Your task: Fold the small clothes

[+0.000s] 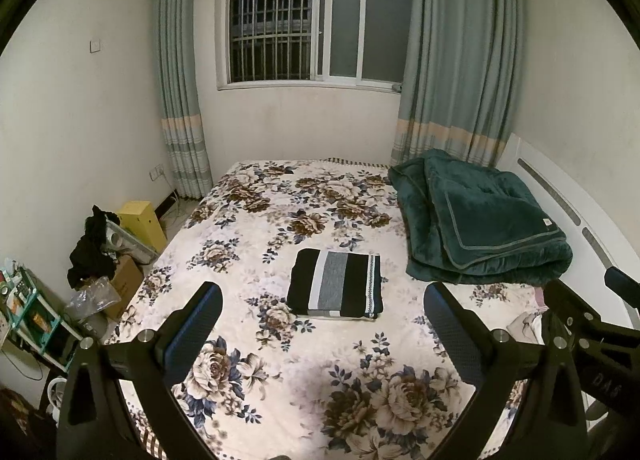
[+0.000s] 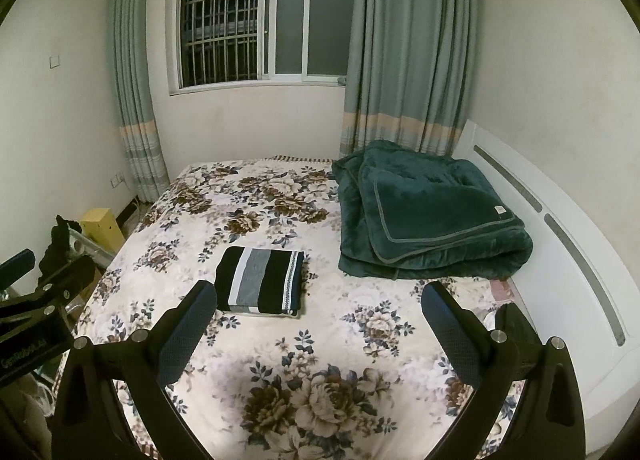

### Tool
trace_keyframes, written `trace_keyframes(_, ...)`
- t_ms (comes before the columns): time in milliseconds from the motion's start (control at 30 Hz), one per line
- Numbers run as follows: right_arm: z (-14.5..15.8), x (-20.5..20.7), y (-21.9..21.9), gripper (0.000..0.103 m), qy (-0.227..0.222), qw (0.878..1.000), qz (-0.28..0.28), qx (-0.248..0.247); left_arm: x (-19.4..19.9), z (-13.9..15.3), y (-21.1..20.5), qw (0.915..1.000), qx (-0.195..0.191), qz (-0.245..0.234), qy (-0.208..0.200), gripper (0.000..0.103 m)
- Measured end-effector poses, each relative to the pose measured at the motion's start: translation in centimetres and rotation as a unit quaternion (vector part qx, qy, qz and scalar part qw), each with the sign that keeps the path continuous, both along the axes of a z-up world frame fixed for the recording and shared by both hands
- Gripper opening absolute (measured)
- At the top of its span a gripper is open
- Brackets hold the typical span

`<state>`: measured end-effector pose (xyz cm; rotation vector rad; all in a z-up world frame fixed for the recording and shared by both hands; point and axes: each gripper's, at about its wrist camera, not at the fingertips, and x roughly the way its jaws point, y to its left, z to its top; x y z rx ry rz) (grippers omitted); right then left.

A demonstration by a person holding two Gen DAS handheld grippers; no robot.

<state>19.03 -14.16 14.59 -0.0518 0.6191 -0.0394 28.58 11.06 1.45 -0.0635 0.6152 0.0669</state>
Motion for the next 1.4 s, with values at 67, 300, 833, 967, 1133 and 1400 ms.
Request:
trace_keyframes(67, -0.07, -0.06, -0.08, 0.103, 0.000, 1.000, -0.001, 0.002, -0.03, 0.03, -0.01, 1.0000, 0.000, 0.000, 0.001, 0.103)
trace_keyframes(300, -0.22, 0.08, -0.58, 0.103, -0.004, 1.000, -0.002, 0.003, 0.27, 0.16, 0.12, 1.0000, 0.000, -0.004, -0.001, 0.103)
trace_keyframes(833, -0.19, 0.23, -0.71, 0.103, -0.004, 1.000, -0.002, 0.005, 0.26, 0.55, 0.43, 0.9999, 0.002, -0.008, -0.010, 0.103)
trace_keyframes(967, -0.17, 0.22, -0.77, 0.103, -0.004, 1.000, -0.002, 0.005, 0.31, 0.52, 0.42, 0.9999, 0.003, -0.008, -0.009, 0.103)
trace_keyframes(1133, -0.17, 0.14, -0.87, 0.103, -0.004, 1.000, -0.003, 0.005, 0.34, 0.50, 0.40, 0.9999, 0.002, -0.008, -0.009, 0.103)
trace_keyframes(1400, -0.18, 0.15, -0.97, 0.103, -0.005, 1.000, -0.002, 0.005, 0.37, 0.61, 0.40, 0.9999, 0.002, -0.010, -0.009, 0.103)
